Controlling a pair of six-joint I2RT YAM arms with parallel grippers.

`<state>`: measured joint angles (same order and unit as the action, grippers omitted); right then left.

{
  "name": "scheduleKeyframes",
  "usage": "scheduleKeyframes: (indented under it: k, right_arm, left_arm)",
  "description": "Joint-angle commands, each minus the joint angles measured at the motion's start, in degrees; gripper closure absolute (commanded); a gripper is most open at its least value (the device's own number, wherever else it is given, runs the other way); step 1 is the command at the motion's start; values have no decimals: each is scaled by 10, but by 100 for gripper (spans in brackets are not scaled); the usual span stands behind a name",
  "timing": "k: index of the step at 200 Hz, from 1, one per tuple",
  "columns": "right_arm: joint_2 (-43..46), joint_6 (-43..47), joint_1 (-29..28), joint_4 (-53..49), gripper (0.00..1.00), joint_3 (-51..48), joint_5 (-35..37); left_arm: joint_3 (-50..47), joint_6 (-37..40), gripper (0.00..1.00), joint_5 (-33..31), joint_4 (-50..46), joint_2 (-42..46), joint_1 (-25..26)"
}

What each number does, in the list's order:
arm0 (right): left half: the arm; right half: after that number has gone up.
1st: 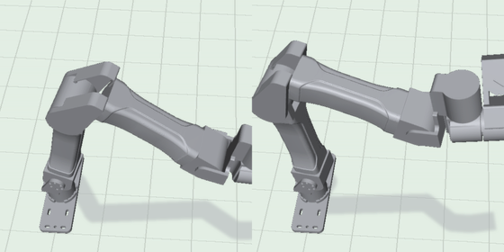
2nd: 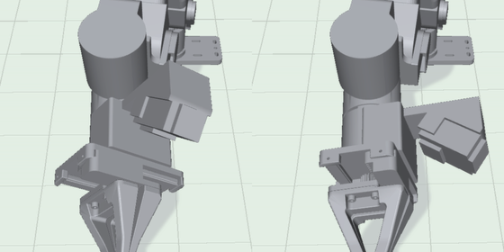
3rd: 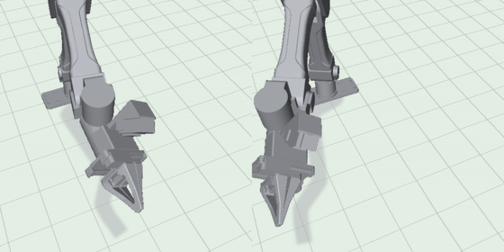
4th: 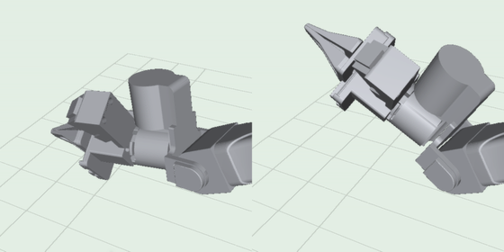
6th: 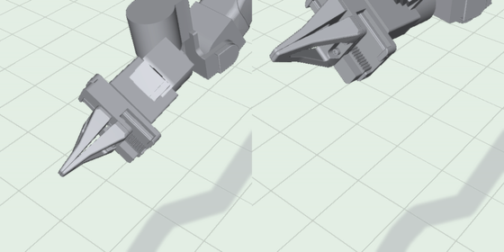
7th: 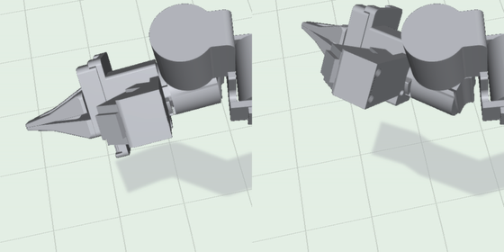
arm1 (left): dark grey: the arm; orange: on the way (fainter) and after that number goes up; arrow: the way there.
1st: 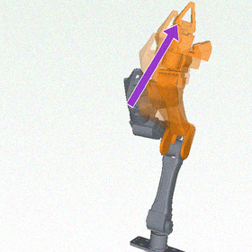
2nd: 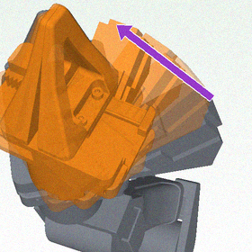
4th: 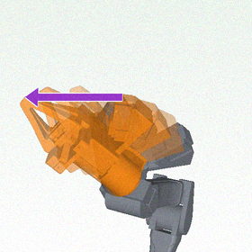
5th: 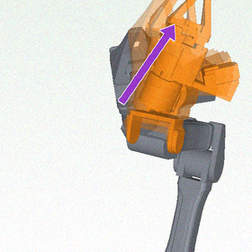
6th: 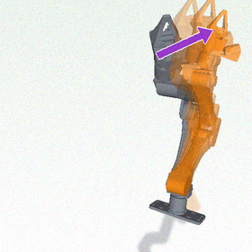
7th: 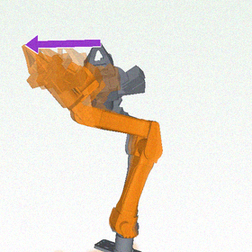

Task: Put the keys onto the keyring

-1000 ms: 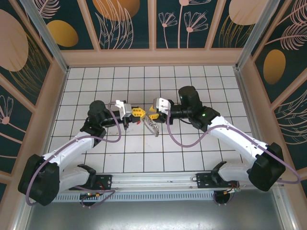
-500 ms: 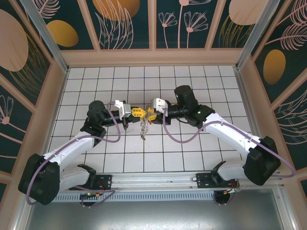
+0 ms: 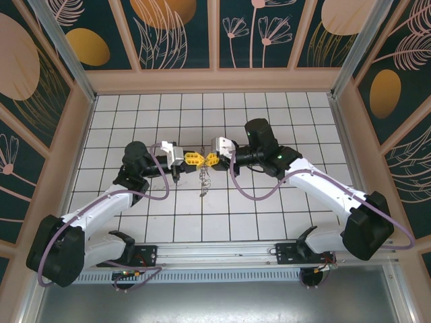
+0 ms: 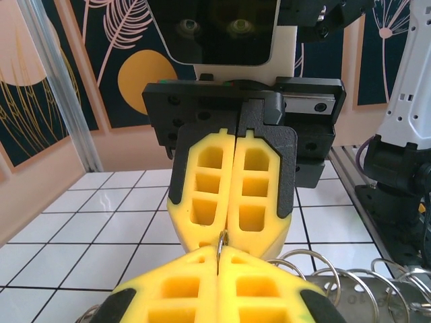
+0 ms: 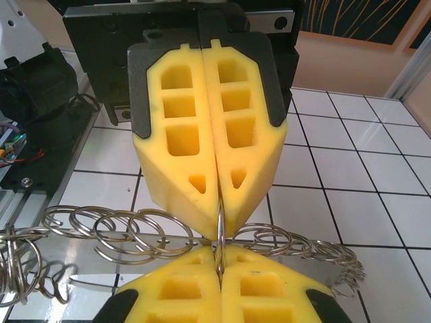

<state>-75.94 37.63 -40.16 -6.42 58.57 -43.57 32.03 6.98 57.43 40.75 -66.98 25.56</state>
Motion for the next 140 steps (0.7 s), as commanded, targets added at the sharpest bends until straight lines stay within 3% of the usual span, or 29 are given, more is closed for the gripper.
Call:
scheduleKeyframes:
  k: [1,6,20,40,100,140]
  right_arm:
    - [-2,13,3,2,100,26,2]
    - [-3,17,3,-4,100,29,6]
    - [-6,31,3,-29,100,42,14]
    - [-12,50,0,-61,100,59,32]
    - [-34,96,-19,-133,100,104,99]
    - [-53,100,-24,-150,100,122,107]
  left_arm:
    - [21,74,97,18,-93,14,1]
    - [33,110,91,18,-144,19,1]
    - [75,228,88,4,-297,19,1]
    - [126,297,81,-17,-426,-2,1]
    - [137,278,79,-25,-419,-20,1]
    - [135,258,79,-20,-400,-20,1]
